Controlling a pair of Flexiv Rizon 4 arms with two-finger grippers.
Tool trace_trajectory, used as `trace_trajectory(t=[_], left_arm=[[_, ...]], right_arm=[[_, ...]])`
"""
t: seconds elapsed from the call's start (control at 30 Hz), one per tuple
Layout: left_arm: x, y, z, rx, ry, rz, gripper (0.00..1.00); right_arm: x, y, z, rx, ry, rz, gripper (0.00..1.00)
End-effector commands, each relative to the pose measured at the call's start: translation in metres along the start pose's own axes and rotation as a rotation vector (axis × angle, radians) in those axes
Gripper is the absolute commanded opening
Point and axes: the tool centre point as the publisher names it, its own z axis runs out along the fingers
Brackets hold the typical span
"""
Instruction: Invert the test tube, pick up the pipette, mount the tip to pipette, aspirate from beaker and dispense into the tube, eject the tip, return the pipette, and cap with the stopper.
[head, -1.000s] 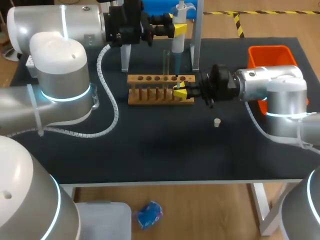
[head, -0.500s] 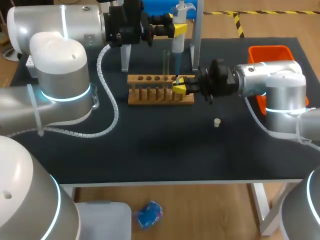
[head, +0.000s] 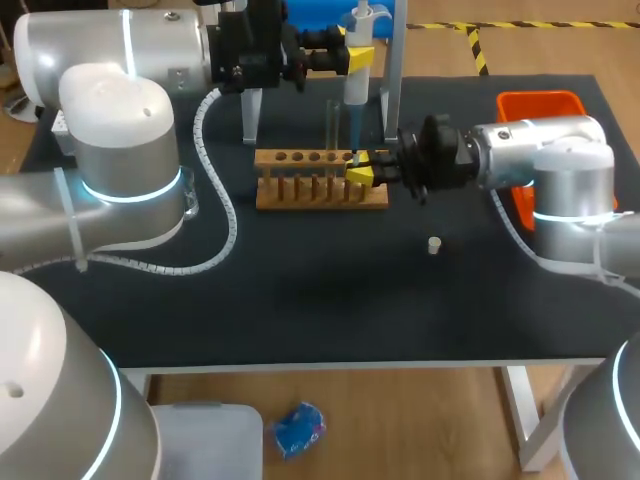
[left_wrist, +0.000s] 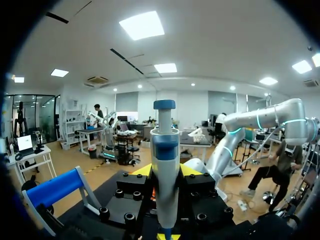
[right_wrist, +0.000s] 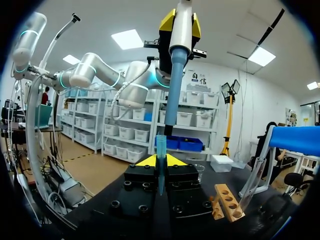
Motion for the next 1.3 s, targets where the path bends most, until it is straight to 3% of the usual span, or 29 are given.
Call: trace_trajectory(t=[0.03,0.83,1.3], left_arm=[[-0.001,0.0,-0.001,-0.002,0.003,0.0,0.0],[-0.001,0.0,-0.001,-0.002,0.003,0.0,0.0],[-0.001,0.0,-0.001,-0.002,0.003,0.0,0.0]], right_arm=[[0.001,0.003,-0.001,0.011,0.001,-0.003,0.0],[0.001,-0.006,0.001,0.017,0.007,0.017,0.0],[-0.012,-0.003,0.005,0.02,0.013,0.015,0.0]])
